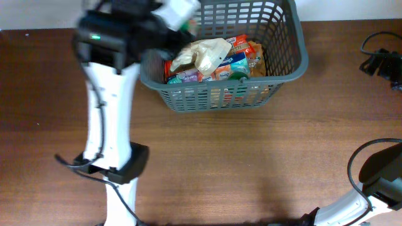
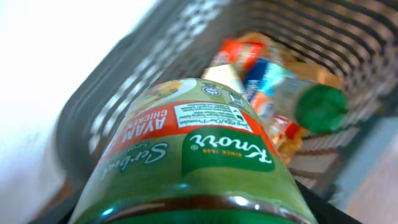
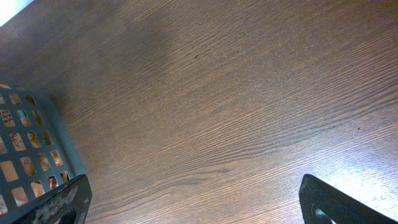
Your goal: Pack container
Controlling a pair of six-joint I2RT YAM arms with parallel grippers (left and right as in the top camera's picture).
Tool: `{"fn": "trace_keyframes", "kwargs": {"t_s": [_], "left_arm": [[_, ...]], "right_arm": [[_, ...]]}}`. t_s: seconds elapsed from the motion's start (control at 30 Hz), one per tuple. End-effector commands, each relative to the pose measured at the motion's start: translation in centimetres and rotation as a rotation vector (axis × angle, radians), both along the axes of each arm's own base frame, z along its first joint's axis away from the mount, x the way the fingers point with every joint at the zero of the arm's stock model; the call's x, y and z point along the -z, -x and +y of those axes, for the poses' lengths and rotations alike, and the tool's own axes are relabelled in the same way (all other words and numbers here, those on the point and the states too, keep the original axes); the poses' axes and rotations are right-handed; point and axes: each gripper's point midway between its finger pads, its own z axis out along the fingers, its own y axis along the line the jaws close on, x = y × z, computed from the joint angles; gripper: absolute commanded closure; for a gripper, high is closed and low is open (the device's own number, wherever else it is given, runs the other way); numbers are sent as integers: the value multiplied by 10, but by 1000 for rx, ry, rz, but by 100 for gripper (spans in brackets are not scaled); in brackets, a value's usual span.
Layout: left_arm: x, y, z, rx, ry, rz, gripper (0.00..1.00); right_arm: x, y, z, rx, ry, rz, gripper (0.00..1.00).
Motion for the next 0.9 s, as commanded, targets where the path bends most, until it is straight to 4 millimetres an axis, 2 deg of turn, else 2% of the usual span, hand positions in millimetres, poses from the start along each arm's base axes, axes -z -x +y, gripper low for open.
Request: {"fn": "trace_keyframes", "kwargs": {"t_s": [0.0,0.07,0.17,0.33,0.43,0.57,0.6,0.63,0.7,0.87], "left_arm": [[15,0,-30,202,-202,-83,98],[33,-4,-49,257,-230,-69,98],[64,-14,-58,275,-254,-8,98],[131,-16,-50,257,-309,202,98],[155,-11,-46,263,-335,277,98],[174,-9,-43,263,-353,331,74],[179,-9,-39,252,-355,351,33],[180,-10,-36,235,-352,359,1],[180,-14,-32,173,-332,369,1],[145,-30,-16,-78,-182,337,1]], "right_arm": [[-5,1,4,1,-4,-13,1],[-5,1,4,1,-5,-13,1],[-5,1,4,1,-5,-13,1],[-5,1,4,1,-4,-13,1],[-5,1,4,1,-5,-13,1],[-5,1,4,1,-4,-13,1],[-5,1,4,1,-5,-13,1],[-5,1,4,1,-5,-13,1],[-5,1,4,1,-5,-13,1],[-5,1,4,1,-5,-13,1]]}}
